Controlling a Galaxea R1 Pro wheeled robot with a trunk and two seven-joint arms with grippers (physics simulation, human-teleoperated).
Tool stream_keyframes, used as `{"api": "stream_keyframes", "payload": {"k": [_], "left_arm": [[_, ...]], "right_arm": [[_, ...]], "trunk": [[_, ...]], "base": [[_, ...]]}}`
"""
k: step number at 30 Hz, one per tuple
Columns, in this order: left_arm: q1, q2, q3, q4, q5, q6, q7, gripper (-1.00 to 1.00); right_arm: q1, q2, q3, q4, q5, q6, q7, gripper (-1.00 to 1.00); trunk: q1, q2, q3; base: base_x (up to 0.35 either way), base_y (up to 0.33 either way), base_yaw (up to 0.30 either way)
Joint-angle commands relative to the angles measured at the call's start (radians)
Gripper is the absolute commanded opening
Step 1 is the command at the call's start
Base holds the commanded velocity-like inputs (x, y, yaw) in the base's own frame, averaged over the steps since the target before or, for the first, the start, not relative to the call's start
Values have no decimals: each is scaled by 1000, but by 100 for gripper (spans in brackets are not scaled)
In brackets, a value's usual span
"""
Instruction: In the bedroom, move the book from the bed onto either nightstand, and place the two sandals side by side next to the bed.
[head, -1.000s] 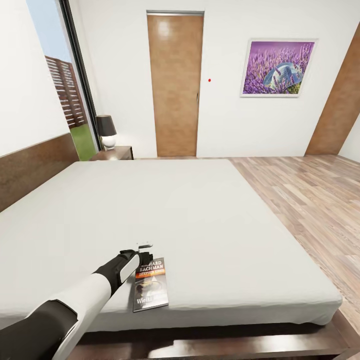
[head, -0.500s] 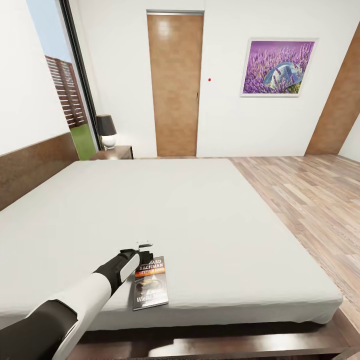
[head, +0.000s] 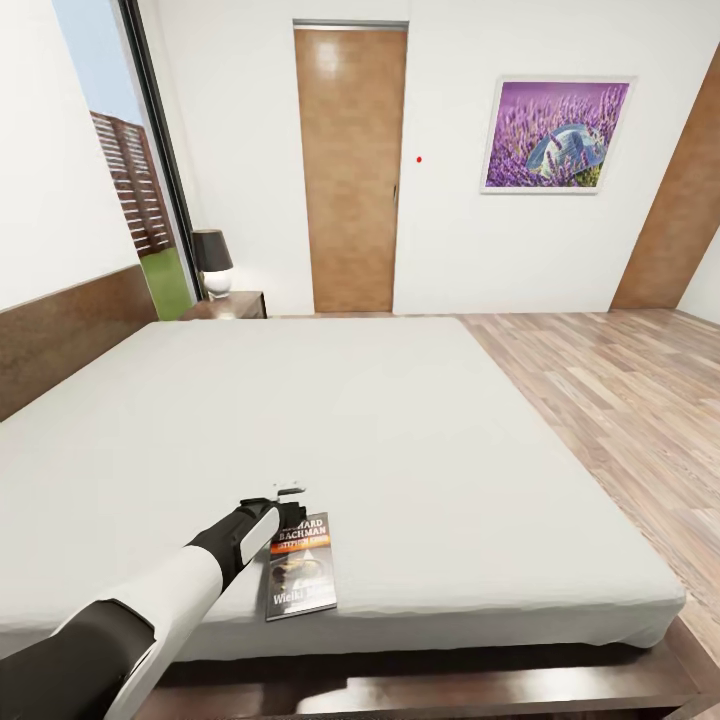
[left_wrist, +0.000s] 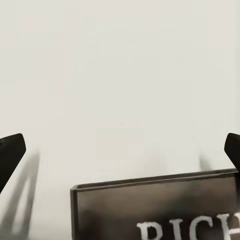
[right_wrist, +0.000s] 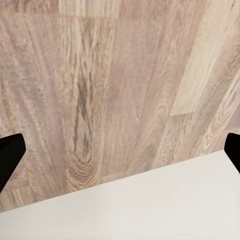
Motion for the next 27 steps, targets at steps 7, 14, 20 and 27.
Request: {"api": "stream_keyframes", "payload": {"k": [7, 14, 20, 27], "left_arm": [[0, 1, -12, 7, 20, 3, 8, 100], [0, 1, -11, 7, 20, 3, 8, 100], [0, 1, -11, 7, 20, 3, 8, 100], [0, 1, -12, 7, 20, 3, 8, 100]], "right_arm": [[-1, 0, -9, 2, 10, -6, -3, 100], [-1, 0, -9, 2, 10, -6, -3, 100], [-1, 0, -9, 1, 10, -6, -3, 100], [-1, 0, -9, 1, 10, -6, -3, 100]], "trunk": [[0, 0, -1], [0, 0, -1], [0, 0, -1], [0, 0, -1]], "base": [[-14, 0, 0], [-11, 0, 0], [-6, 0, 0], [-17, 0, 0]]}}
